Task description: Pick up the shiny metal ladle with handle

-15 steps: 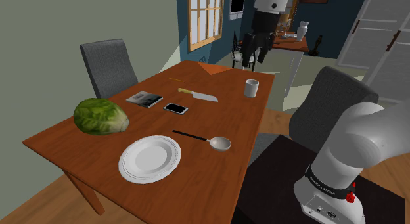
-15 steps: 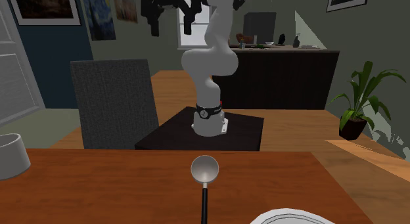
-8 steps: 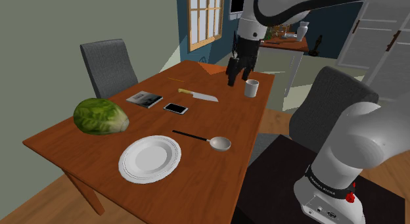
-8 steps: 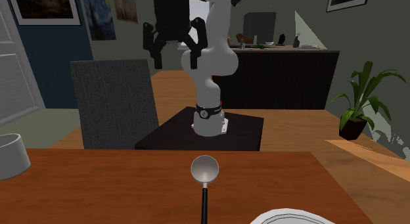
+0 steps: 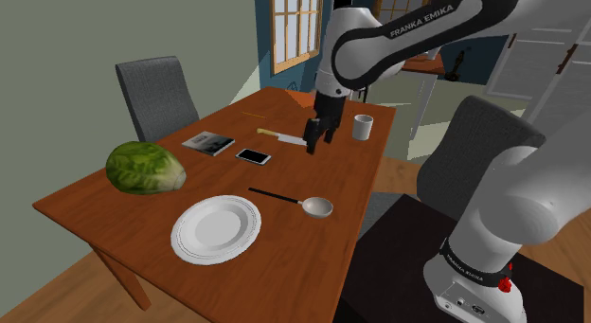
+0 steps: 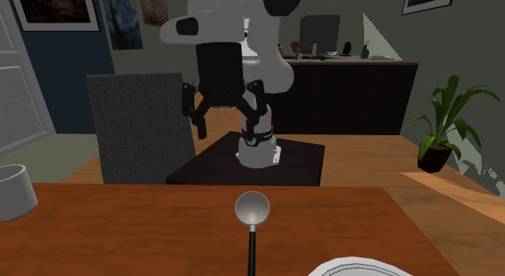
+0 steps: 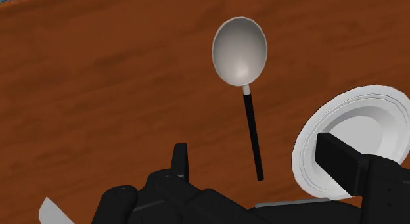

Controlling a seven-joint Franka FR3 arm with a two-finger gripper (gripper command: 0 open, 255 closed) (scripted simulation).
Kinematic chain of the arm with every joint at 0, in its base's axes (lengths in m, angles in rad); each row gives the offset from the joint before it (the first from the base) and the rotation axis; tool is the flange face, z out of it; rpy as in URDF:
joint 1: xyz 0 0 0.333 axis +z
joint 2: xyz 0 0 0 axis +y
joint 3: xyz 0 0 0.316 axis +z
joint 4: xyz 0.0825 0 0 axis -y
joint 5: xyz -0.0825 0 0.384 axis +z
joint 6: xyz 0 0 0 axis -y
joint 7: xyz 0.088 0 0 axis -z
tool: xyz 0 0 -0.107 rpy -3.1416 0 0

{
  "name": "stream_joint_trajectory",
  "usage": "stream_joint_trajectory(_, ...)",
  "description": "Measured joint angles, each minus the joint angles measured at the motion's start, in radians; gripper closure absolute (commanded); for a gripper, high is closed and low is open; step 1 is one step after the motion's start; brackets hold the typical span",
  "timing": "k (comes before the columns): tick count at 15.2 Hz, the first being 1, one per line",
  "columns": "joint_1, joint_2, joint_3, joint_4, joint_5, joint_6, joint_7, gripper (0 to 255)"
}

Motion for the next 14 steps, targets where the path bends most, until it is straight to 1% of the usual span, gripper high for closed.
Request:
stream_joint_trajectory(3,0.018,0.098,0.011,-0.015,0.013,0.112,-0.031,0)
stream_joint_trajectory(4,0.023,0.123,0.013,-0.014,0.017,0.136,-0.042,0)
stream_joint_trajectory(7,0.036,0.249,0.022,0.009,0.024,0.24,-0.074,0)
stream_joint_trajectory(10,0.055,0.35,0.04,0.022,0.033,0.327,-0.095,0)
stream_joint_trajectory(13,0.068,0.474,0.052,0.065,0.031,0.409,-0.119,0)
stream_joint_trajectory(14,0.07,0.491,0.054,0.067,0.032,0.424,-0.126,0)
